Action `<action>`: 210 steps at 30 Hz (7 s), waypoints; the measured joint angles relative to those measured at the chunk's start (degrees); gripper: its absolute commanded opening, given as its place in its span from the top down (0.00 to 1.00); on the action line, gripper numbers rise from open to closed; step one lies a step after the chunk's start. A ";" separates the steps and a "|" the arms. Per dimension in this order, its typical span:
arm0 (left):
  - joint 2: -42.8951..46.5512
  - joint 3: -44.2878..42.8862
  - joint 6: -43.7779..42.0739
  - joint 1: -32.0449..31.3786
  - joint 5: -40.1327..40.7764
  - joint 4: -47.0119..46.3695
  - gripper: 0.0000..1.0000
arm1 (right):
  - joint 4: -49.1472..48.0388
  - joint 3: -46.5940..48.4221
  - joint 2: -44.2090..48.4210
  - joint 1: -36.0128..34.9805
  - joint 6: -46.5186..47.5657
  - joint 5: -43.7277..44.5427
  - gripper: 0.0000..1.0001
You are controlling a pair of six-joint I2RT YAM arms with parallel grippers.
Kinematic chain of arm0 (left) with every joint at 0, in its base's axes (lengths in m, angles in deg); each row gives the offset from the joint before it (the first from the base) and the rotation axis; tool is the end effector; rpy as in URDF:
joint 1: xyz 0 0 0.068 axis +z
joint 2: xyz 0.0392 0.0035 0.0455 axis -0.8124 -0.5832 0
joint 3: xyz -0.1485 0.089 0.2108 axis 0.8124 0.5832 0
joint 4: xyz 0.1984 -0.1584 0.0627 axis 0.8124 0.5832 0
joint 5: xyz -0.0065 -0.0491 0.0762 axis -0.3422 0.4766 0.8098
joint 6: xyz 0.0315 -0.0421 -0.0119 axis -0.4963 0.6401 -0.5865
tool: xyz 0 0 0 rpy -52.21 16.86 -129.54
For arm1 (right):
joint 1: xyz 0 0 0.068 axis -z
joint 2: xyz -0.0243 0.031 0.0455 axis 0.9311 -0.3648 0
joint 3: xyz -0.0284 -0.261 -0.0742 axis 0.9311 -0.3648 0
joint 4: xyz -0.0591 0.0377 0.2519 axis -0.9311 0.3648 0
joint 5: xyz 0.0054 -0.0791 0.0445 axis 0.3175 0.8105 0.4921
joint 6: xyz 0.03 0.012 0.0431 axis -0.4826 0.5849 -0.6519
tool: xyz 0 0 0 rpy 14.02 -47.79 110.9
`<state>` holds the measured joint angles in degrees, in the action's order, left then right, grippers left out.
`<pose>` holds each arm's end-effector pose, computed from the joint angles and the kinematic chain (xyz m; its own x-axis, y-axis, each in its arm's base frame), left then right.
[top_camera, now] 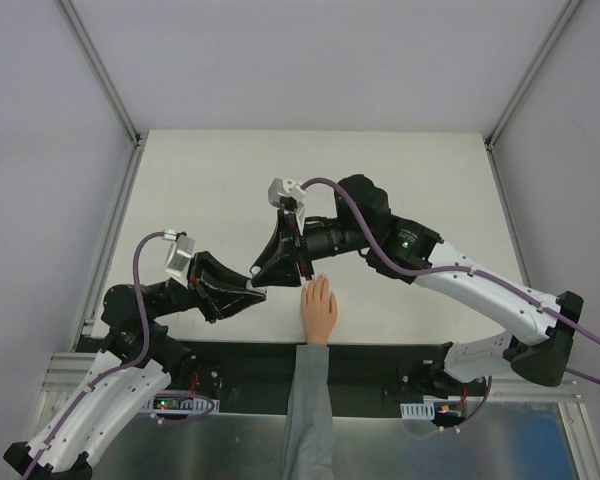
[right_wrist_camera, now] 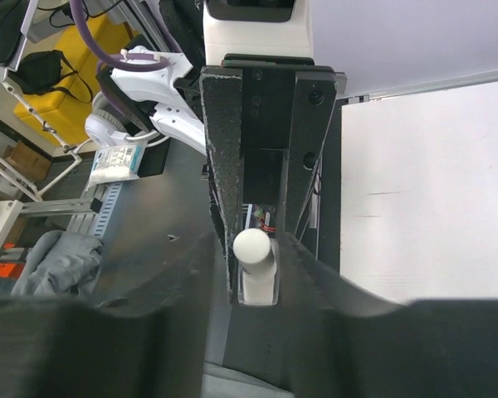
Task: Paint the nails
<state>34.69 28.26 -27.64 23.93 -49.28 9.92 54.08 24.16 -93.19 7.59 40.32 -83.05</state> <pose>0.0625 -0.0671 0.3386 -0.2128 -0.3794 -0.9004 0.9700 0.0291 -0.2415 0.1249 0.2743 0.4418 0.0234 -0.0432 -0.9988 -0.9757 -0.2189 -0.0134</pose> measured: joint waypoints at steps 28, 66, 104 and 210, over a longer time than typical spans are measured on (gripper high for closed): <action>5.77 -0.68 -18.78 -1.31 19.32 12.92 1.00 | 4.94 6.45 -6.16 -25.94 -13.55 83.91 1.00; 7.13 -4.39 -5.77 -0.63 5.49 19.67 1.00 | -3.80 -0.44 -1.70 -1.20 -3.48 1.77 0.54; -1.46 -4.31 -25.79 -1.20 20.94 21.16 1.00 | 6.03 4.15 -7.43 -22.32 -19.17 85.15 1.00; 5.95 -3.21 -10.47 -0.63 1.95 21.27 1.00 | -1.79 -2.29 3.61 -3.93 -1.16 13.46 0.40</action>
<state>40.64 25.04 -38.11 23.30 -47.34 31.18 52.29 21.87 -89.58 3.66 39.16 -69.58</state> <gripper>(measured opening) 0.235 0.652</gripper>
